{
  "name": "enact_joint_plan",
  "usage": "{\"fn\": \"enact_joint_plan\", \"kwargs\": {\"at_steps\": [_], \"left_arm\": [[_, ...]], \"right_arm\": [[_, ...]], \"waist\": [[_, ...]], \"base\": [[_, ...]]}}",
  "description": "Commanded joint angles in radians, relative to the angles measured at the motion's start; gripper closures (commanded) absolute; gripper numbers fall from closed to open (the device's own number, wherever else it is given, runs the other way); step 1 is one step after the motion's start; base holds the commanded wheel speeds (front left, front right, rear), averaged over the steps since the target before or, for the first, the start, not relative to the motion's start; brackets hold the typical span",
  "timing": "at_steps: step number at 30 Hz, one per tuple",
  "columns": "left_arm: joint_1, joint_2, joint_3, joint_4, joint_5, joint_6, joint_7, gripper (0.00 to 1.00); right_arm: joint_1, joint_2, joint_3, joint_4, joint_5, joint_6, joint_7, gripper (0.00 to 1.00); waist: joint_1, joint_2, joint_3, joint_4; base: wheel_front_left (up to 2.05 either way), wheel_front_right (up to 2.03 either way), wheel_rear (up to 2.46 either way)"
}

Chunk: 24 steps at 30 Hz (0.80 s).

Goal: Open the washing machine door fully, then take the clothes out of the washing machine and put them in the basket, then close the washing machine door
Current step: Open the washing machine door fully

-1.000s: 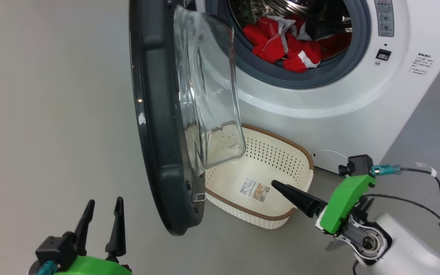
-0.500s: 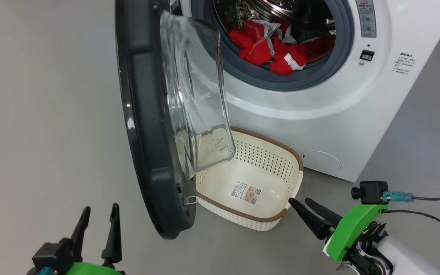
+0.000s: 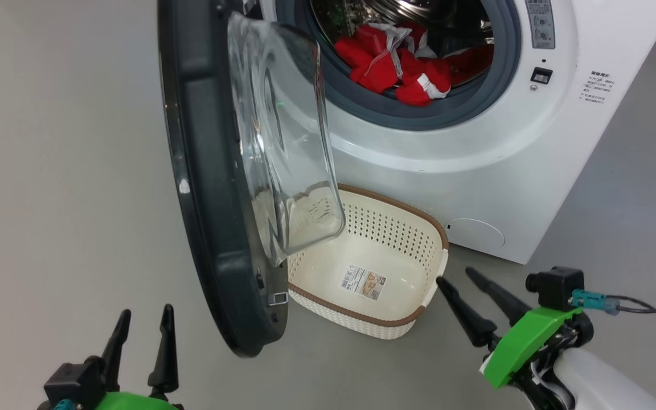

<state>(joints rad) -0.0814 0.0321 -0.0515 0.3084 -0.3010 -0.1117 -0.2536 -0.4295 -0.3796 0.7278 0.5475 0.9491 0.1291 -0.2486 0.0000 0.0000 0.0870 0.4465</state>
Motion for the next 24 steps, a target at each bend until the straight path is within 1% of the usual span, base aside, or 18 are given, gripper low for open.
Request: {"fn": "enact_joint_plan", "kwargs": {"at_steps": [1, 4, 5, 9, 13, 19, 24], "left_arm": [[-0.012, 0.018, 0.036, -0.02, -0.003, -0.008, -0.008, 0.0], [-0.015, 0.018, 0.037, -0.02, -0.003, -0.007, -0.008, 0.0], [-0.015, 0.018, 0.037, -0.02, -0.003, -0.007, -0.008, 0.0], [-0.017, 0.018, 0.037, -0.02, -0.004, -0.006, -0.008, 0.0], [-0.018, 0.018, 0.037, -0.022, -0.004, -0.006, -0.008, 0.0], [-0.019, 0.018, 0.038, -0.027, -0.003, -0.004, -0.008, 0.0], [-0.016, 0.018, 0.04, -0.03, 0.0, -0.003, -0.008, 0.0]], "right_arm": [[0.027, 0.02, -0.064, -0.034, -0.09, 0.002, -0.013, 0.0], [0.079, 0.056, -0.176, -0.067, -0.225, 0.002, -0.013, 0.0], [0.079, 0.056, -0.176, -0.067, -0.225, 0.002, -0.013, 0.0], [0.154, 0.11, -0.31, -0.14, -0.385, 0.002, -0.013, 0.0], [0.215, 0.156, -0.41, -0.208, -0.497, 0.002, -0.013, 0.0], [0.269, 0.207, -0.515, -0.268, -0.61, 0.002, -0.013, 0.0], [0.282, 0.238, -0.556, -0.307, -0.66, 0.002, -0.013, 0.0]], "waist": [[0.0, 0.0, 0.003, -0.001], [0.0, 0.0, 0.004, 0.001], [0.0, 0.0, 0.004, 0.001], [0.0, 0.0, 0.005, 0.003], [0.0, 0.0, 0.006, 0.006], [0.0, 0.0, 0.007, 0.006], [0.0, 0.0, 0.004, 0.004]], "base": [[0.0, 0.0, 0.0], [0.0, 0.0, 0.0], [0.0, 0.0, 0.0], [0.0, 0.0, 0.0], [0.0, 0.0, 0.0], [0.0, 0.0, 0.0], [0.0, 0.0, 0.0]]}}
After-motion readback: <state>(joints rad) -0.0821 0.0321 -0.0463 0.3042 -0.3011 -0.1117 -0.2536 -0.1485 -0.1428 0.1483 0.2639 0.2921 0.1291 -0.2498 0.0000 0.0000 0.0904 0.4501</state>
